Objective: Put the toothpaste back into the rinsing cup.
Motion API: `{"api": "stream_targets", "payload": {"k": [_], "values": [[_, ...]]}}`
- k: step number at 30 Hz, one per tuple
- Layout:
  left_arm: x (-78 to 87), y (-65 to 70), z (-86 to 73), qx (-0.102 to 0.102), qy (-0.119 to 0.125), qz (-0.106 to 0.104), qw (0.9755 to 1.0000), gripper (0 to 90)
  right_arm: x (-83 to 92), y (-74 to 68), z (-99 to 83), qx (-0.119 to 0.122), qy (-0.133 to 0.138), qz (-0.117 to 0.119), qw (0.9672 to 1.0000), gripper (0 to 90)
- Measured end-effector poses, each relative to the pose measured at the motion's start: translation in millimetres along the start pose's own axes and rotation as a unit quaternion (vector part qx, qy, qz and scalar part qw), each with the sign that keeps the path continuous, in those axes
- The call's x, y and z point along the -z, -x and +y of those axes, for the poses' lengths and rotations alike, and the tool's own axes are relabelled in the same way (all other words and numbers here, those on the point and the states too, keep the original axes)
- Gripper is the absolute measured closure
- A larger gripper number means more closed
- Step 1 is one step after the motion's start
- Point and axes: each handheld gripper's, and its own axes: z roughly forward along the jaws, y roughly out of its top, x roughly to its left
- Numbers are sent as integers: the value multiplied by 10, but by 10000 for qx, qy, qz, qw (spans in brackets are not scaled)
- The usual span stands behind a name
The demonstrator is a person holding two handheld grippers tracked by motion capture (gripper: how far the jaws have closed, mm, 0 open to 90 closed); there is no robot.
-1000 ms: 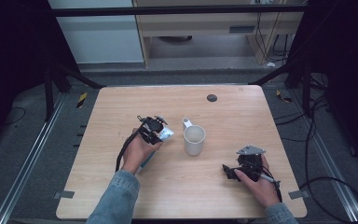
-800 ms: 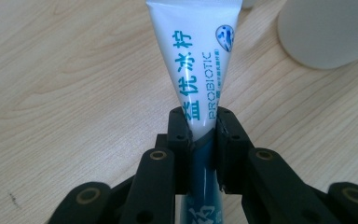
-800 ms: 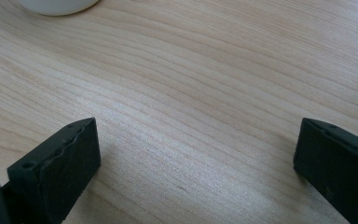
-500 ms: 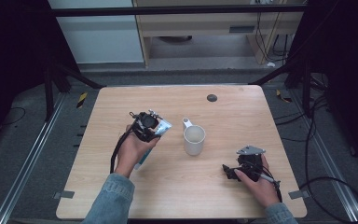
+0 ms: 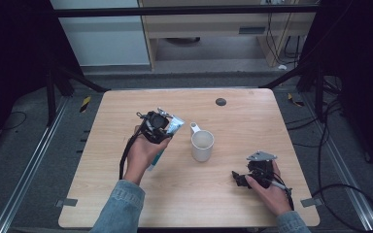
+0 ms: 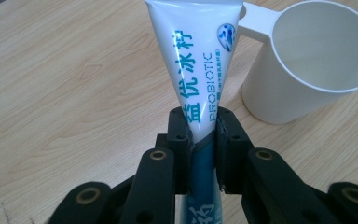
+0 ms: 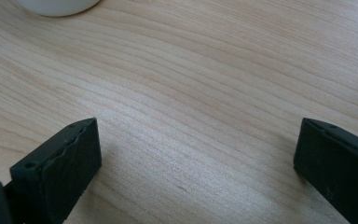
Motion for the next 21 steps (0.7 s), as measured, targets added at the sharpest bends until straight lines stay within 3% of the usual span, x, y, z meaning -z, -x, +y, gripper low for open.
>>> {"api": "stream_targets", "payload": {"k": [21], "values": [[105, 181, 290, -60, 465, -24, 9989, 777, 1, -5, 2, -18, -9, 5, 10000, 7]]}}
